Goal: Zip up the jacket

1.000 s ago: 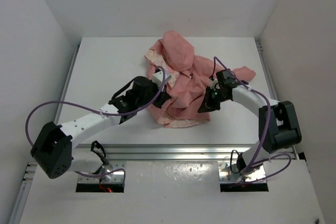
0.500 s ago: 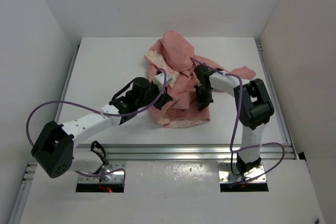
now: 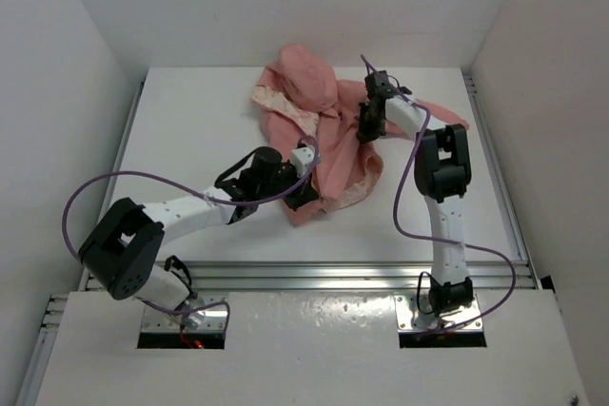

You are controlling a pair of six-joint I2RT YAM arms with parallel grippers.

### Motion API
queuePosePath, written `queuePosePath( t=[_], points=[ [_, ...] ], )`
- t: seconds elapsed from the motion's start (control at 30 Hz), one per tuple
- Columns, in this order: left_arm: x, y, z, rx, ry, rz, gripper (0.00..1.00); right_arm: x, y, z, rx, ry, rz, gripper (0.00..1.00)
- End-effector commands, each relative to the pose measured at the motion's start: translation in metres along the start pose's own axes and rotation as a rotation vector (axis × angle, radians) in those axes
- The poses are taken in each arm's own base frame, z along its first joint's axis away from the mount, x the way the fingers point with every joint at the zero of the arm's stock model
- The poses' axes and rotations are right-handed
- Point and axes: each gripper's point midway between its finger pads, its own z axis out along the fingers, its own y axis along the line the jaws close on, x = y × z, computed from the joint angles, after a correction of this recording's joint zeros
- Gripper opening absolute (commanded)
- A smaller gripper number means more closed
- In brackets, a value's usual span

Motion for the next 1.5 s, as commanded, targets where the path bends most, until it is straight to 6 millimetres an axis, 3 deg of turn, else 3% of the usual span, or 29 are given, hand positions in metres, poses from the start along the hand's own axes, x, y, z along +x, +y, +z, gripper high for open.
queuePosePath(
  t=[0.0, 0.03, 0.07, 0.1, 0.13, 0.17, 0.2, 0.23, 0.27, 0.3, 0.33, 0.37, 0.4, 0.43, 0.47, 0.5, 0.53, 0.6, 0.67, 0.7, 0.73, 0.87, 1.0, 1.17, 1.23, 1.4, 1.47],
  points=[
    [-0.012, -0.019, 0.011, 0.119, -0.046, 0.049, 0.0, -0.05, 0.039, 0.004, -0.183, -0.147, -0.033, 0.0],
    [-0.016, -0.025, 0.016, 0.135, -0.06, 0.063, 0.0, -0.053, 0.053, 0.003, -0.269, -0.139, -0.028, 0.0],
    [-0.004, -0.03, 0.024, 0.166, -0.033, 0.058, 0.0, -0.072, 0.062, 0.01, -0.326, -0.183, -0.012, 0.0],
    [-0.015, -0.031, 0.029, 0.181, -0.053, 0.068, 0.0, -0.071, 0.072, 0.007, -0.388, -0.173, -0.019, 0.0],
    [-0.017, -0.035, 0.034, 0.192, -0.055, 0.062, 0.0, -0.08, 0.081, -0.004, -0.432, -0.205, -0.028, 0.0],
    [-0.021, -0.035, 0.039, 0.201, -0.06, 0.054, 0.0, -0.09, 0.088, -0.031, -0.476, -0.248, -0.042, 0.02],
    [-0.025, -0.033, 0.049, 0.202, -0.056, 0.029, 0.0, -0.073, 0.083, -0.04, -0.495, -0.239, -0.015, 0.07],
    [-0.027, -0.032, 0.054, 0.203, -0.055, 0.012, 0.0, -0.081, 0.082, -0.058, -0.559, -0.296, -0.011, 0.11],
    [-0.03, -0.031, 0.059, 0.203, -0.056, -0.001, 0.0, -0.036, 0.067, -0.055, -0.565, -0.243, 0.055, 0.18],
    [-0.035, -0.031, 0.063, 0.205, -0.064, -0.013, 0.0, -0.053, 0.058, -0.097, -0.607, -0.335, 0.091, 0.3],
    [-0.036, -0.027, 0.07, 0.193, -0.063, -0.023, 0.0, -0.023, 0.045, -0.091, -0.599, -0.275, 0.149, 0.3],
    [-0.036, -0.026, 0.072, 0.194, -0.07, -0.03, 0.0, -0.012, 0.047, -0.108, -0.656, -0.252, 0.152, 0.3],
    [-0.04, -0.022, 0.074, 0.186, -0.074, -0.07, 0.0, -0.005, 0.038, -0.146, -0.692, -0.283, 0.203, 0.3],
    [-0.04, -0.02, 0.077, 0.178, -0.079, -0.083, 0.0, 0.02, 0.023, -0.143, -0.706, -0.219, 0.267, 0.3],
    [-0.042, -0.012, 0.08, 0.166, -0.09, -0.102, 0.0, 0.029, 0.028, -0.168, -0.768, -0.221, 0.254, 0.3],
    [-0.048, -0.005, 0.079, 0.155, -0.102, -0.12, 0.0, 0.032, 0.019, -0.187, -0.788, -0.252, 0.279, 0.29],
    [-0.047, -0.001, 0.08, 0.159, -0.105, -0.15, 0.0, 0.064, 0.016, -0.194, -0.816, -0.195, 0.329, 0.29],
    [-0.045, -0.004, 0.082, 0.174, -0.102, -0.171, 0.0, 0.097, 0.017, -0.188, -0.841, -0.157, 0.364, 0.32],
    [-0.048, -0.002, 0.081, 0.18, -0.112, -0.178, 0.0, 0.101, 0.026, -0.2, -0.897, -0.168, 0.392, 0.5],
    [-0.053, -0.002, 0.081, 0.183, -0.121, -0.183, 0.0, 0.116, 0.027, -0.193, -0.904, -0.139, 0.427, 0.54],
    [-0.053, -0.003, 0.081, 0.184, -0.119, -0.207, 0.0, 0.115, 0.03, -0.192, -0.938, -0.151, 0.456, 0.54],
    [-0.064, -0.007, 0.072, 0.201, -0.129, -0.258, 0.0, 0.143, 0.051, -0.183, -1.006, -0.019, 0.584, 0.51],
    [-0.065, 0.007, 0.063, 0.171, -0.131, -0.322, 0.0, 0.148, 0.06, -0.184, -1.007, -0.022, 0.563, 0.51],
    [-0.067, 0.01, 0.048, 0.187, -0.131, -0.393, 0.0, 0.149, 0.069, -0.182, -1.013, -0.02, 0.591, 0.62],
    [-0.073, 0.009, 0.04, 0.193, -0.147, -0.395, 0.0, 0.144, 0.072, -0.183, -1.018, -0.025, 0.594, 0.65],
    [-0.063, 0.004, 0.035, 0.201, -0.131, -0.432, 0.0, 0.13, 0.082, -0.18, -1.028, -0.029, 0.576, 0.67],
    [-0.068, 0.002, 0.033, 0.206, -0.146, -0.434, 0.0, 0.124, 0.085, -0.178, -1.027, -0.028, 0.581, 0.67]
  ],
)
